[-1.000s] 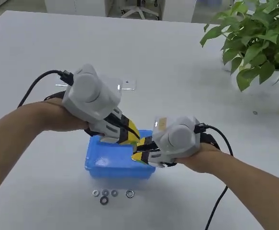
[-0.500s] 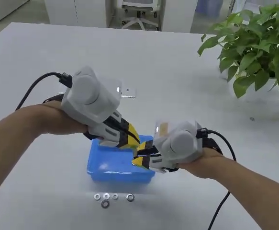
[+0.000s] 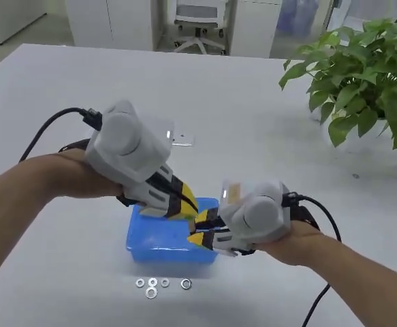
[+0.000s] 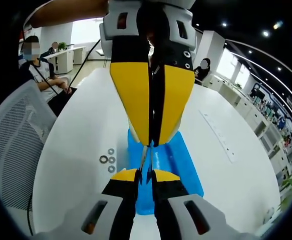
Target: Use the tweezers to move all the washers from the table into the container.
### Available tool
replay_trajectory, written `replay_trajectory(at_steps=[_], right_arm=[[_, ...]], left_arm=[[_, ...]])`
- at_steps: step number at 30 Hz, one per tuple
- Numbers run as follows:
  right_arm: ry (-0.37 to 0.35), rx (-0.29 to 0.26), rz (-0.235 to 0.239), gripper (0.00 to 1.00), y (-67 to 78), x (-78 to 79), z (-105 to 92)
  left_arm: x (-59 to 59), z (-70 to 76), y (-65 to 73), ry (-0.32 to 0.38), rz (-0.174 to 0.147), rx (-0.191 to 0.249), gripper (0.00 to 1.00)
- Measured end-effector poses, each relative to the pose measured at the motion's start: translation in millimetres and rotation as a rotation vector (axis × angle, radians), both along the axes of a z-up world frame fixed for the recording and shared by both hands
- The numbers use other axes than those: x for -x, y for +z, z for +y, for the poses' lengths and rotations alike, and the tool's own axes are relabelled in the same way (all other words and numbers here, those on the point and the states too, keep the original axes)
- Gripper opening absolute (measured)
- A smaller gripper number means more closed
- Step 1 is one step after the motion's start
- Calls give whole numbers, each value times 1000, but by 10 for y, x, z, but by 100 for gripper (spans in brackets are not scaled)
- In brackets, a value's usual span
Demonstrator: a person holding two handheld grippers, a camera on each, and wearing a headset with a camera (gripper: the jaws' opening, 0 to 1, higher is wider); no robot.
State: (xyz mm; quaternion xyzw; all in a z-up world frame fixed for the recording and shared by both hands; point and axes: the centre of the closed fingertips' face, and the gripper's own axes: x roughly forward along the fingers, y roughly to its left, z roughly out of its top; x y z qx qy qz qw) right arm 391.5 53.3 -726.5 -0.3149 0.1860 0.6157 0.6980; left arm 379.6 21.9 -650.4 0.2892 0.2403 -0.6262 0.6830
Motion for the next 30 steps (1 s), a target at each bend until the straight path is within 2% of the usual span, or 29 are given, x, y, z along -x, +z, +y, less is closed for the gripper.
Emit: replay_trajectory(at_steps=[9,18,30], right_arm=[[5,-5,4,12,4,123,22],[17,2,19,12,-95,257,16],[16,7,51,13,-228,375,28]], left_arm=[[121,5,-2,-9,4,-14,5],[247,18,-96,-8,17,-21,5],[331,30,-216,-8,44,-24,5]])
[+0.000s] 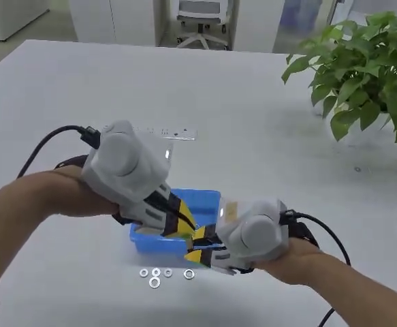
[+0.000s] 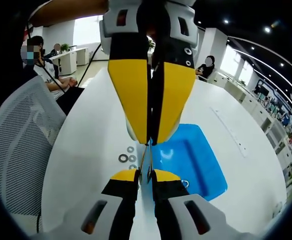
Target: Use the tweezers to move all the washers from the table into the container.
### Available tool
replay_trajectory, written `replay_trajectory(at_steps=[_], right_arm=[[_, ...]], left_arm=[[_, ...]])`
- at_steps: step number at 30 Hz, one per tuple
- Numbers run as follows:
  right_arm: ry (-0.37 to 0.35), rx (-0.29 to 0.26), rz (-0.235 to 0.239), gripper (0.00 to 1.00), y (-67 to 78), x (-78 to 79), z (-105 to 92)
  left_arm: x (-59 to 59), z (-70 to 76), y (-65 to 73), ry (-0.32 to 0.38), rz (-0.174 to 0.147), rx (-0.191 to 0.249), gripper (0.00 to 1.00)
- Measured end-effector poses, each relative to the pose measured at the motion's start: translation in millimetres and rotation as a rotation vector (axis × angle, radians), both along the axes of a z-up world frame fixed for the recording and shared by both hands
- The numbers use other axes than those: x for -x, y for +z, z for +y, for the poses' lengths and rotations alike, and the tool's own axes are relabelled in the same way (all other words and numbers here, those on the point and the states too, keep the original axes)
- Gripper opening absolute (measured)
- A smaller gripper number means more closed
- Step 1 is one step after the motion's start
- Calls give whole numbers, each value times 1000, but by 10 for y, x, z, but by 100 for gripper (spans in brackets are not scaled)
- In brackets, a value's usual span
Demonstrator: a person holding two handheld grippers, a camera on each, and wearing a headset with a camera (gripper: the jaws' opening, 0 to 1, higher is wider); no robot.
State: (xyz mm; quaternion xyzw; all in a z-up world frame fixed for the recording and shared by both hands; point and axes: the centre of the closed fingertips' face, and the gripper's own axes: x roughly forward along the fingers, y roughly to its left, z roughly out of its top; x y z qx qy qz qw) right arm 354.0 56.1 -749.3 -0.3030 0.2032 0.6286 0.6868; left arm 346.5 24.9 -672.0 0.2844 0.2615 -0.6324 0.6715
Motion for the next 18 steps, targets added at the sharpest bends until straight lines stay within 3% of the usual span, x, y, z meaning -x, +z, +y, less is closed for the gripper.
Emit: replay_trajectory(at_steps=[18], right_arm=[[3,15,42,13,-213,115,17]], left_arm=[[77,17,-191,4,38,2,5]])
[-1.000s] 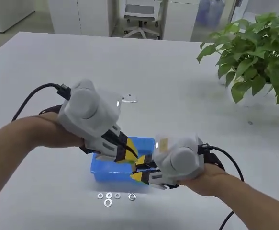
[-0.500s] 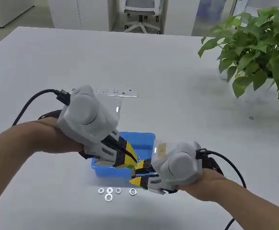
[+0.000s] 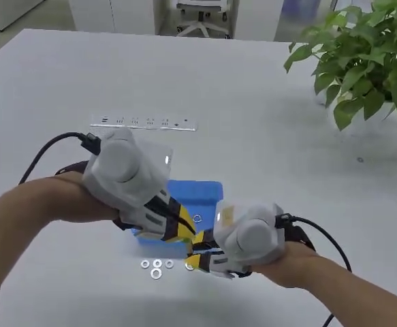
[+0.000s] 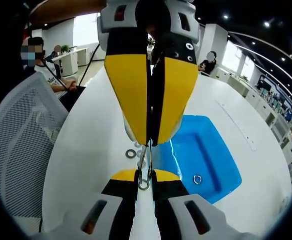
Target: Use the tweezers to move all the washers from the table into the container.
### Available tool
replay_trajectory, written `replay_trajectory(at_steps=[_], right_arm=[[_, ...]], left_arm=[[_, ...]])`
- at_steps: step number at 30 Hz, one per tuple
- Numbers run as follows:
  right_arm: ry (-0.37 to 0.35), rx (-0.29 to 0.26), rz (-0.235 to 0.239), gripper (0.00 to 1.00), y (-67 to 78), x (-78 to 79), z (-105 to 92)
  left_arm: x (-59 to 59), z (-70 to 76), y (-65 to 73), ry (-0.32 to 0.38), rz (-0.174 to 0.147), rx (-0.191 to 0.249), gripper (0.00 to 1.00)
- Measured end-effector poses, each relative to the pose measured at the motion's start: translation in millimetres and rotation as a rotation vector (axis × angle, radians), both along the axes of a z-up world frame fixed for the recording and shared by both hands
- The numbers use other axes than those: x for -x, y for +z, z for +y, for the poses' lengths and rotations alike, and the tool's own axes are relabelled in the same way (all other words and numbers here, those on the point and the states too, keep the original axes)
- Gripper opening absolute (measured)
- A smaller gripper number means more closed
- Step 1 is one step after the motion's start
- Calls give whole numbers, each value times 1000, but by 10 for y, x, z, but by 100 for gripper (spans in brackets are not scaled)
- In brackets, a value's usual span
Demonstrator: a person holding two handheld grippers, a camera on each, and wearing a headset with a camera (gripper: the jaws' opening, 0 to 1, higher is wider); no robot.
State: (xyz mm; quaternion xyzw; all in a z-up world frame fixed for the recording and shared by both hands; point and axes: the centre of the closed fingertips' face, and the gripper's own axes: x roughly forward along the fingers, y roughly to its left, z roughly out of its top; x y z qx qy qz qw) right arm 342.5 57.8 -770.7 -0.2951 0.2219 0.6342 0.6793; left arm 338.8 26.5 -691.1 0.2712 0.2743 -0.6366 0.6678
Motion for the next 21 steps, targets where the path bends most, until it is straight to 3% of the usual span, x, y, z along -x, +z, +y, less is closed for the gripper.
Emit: replay_trajectory(at_steps=[21], right_arm=[[-10,8,38,13,-184,29,-7]], left_arm=[[12,-14,-118,9,32,2,5]])
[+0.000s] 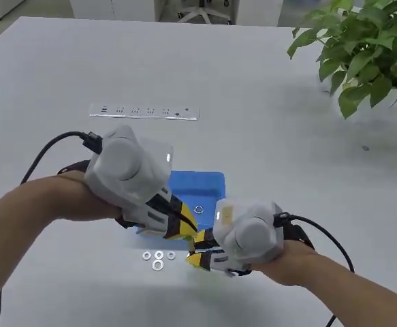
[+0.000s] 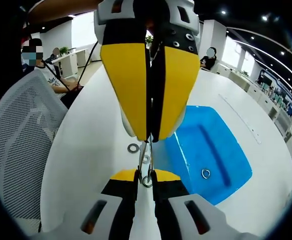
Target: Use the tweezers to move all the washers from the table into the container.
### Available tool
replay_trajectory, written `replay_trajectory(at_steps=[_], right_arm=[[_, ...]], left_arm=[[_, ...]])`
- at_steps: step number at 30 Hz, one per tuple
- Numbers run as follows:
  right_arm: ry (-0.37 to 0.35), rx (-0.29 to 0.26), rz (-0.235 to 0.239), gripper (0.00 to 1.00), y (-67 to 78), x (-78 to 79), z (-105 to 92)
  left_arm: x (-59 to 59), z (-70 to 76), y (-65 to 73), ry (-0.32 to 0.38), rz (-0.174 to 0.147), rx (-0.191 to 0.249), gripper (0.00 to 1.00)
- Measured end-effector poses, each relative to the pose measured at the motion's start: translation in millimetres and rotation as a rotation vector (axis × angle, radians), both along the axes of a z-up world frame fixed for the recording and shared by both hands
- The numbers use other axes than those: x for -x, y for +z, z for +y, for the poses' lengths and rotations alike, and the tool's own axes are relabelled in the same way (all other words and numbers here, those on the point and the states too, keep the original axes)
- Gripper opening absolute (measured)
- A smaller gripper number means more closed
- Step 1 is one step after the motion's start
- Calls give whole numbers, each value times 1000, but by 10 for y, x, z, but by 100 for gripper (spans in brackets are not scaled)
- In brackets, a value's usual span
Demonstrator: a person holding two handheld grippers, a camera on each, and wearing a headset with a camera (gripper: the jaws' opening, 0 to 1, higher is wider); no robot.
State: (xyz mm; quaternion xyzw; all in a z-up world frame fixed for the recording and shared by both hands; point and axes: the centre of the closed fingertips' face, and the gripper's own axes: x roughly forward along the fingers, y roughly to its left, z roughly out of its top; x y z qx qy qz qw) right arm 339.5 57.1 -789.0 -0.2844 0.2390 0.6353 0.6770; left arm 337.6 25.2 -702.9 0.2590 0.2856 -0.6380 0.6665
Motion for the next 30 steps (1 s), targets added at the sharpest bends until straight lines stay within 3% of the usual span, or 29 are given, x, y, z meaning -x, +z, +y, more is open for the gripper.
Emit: replay_trajectory(at_steps=[20,30], right_arm=[[1,4,20,13,-89,0,20],[-10,-5,27,14,-68,-6,1]], left_arm=[[-4,11,-95,5,10,-8,5],[-26,-12,-88,13,5,-1,5]])
